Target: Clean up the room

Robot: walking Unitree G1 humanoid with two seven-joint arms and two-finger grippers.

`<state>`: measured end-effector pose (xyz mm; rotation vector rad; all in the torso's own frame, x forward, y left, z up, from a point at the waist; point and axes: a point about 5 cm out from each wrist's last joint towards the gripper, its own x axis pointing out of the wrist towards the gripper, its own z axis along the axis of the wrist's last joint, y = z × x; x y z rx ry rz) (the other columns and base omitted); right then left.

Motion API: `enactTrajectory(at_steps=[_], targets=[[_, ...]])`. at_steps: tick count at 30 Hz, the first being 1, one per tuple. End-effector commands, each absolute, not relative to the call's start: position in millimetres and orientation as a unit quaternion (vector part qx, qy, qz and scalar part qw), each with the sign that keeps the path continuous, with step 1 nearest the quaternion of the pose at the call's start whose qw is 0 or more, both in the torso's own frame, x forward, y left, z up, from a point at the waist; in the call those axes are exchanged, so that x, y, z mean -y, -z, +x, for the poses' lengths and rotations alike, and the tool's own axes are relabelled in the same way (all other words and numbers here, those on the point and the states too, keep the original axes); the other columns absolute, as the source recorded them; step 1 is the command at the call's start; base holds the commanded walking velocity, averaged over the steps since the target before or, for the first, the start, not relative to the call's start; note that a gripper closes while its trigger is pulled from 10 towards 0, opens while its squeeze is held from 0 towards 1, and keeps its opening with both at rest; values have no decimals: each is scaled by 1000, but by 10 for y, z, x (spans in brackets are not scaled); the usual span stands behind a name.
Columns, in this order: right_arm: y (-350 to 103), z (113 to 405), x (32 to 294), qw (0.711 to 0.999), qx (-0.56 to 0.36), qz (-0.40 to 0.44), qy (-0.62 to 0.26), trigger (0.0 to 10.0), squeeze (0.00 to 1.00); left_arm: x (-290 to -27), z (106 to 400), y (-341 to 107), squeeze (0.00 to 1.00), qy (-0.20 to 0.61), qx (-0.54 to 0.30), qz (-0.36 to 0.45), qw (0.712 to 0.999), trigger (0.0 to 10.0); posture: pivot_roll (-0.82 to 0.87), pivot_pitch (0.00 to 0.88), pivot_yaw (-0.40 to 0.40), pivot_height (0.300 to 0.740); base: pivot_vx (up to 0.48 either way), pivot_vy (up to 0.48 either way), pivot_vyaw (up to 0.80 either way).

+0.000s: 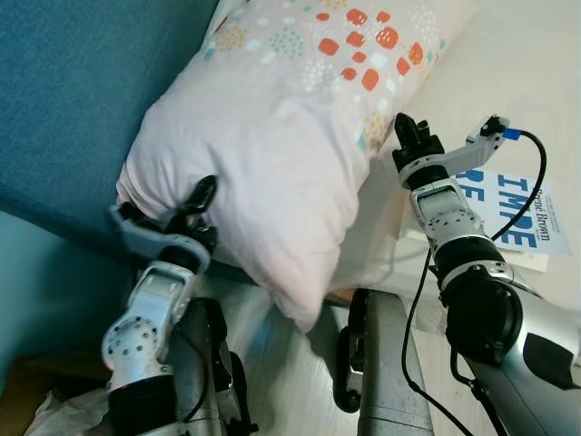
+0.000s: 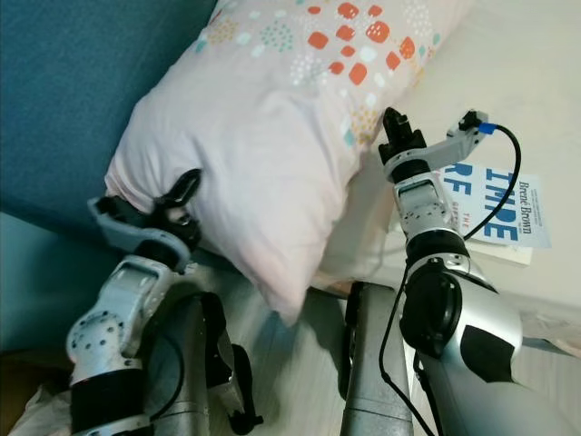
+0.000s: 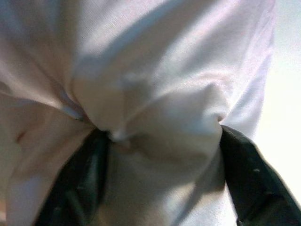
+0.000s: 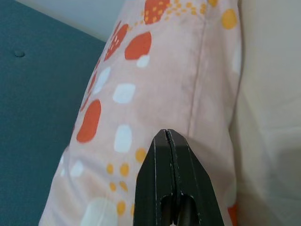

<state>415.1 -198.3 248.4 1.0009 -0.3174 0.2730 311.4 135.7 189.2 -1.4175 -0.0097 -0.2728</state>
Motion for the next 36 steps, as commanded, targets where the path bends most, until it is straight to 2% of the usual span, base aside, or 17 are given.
enactTrajectory(at_steps=[1,3,5,7,8,12,16,20,23,24,25,28,29,32,36], targets=[[-2345,4125,2025,860,139,477,-117,0,0,-905,2940,-1625,310,118,-47,-725,677,0,10,574,-11,547,0,0,0],[-2345,4126,2021,860,139,476,-118,0,0,-896,2935,-1631,298,119,-47,-728,674,0,10,574,-11,547,0,0,0],[-2357,4126,2029,861,141,475,-118,0,0,-974,2956,-1629,176,114,-46,-722,681,0,12,565,-12,547,0,0,0],[-2360,4126,2037,860,142,475,-117,0,0,-1037,2959,-1619,145,109,-44,-718,686,0,13,562,-10,547,0,0,0],[-2363,4125,2043,860,143,476,-116,0,0,-1094,2953,-1606,4,105,-43,-713,691,0,13,562,-10,547,0,0,0],[-2356,4124,2045,860,143,476,-115,0,0,-1154,2938,-1575,4,98,-44,-709,696,0,17,554,-6,547,0,0,0],[-2329,4120,2052,863,140,473,-109,0,0,-1333,2691,-1542,0,69,-39,-711,699,0,27,540,-6,547,0,0,0],[-2328,4131,1978,855,142,486,-114,0,0,-1269,2384,-1523,0,71,-50,-731,677,0,46,535,-12,547,0,0,0],[-2339,4138,1912,848,145,494,-125,0,0,-1210,2276,-1525,0,79,-57,-739,667,0,52,535,-13,547,0,0,0],[-2358,4148,1791,839,147,503,-149,0,0,-1130,2166,-1529,0,90,-66,-748,654,0,56,533,-13,547,0,0,0],[-2358,4148,1791,839,147,503,-149,0,0,-1130,2166,-1529,0,90,-66,-748,654,0,56,533,-13,547,0,0,0],[-2397,4146,1410,814,144,515,-227,0,0,-967,1998,-1543,0,112,-87,-764,630,0,68,533,-16,547,0,0,0],[-2397,4146,1410,814,144,515,-227,0,0,-967,1998,-1543,0,112,-87,-764,630,0,68,533,-16,547,0,0,0],[-2412,4116,1072,793,130,520,-291,0,0,-917,1967,-1544,0,122,-98,-764,626,0,68,533,-16,547,0,0,0],[-2435,4098,940,782,126,522,-317,0,0,-947,1955,-1540,0,121,-103,-759,632,0,68,530,-20,547,0,0,0]])
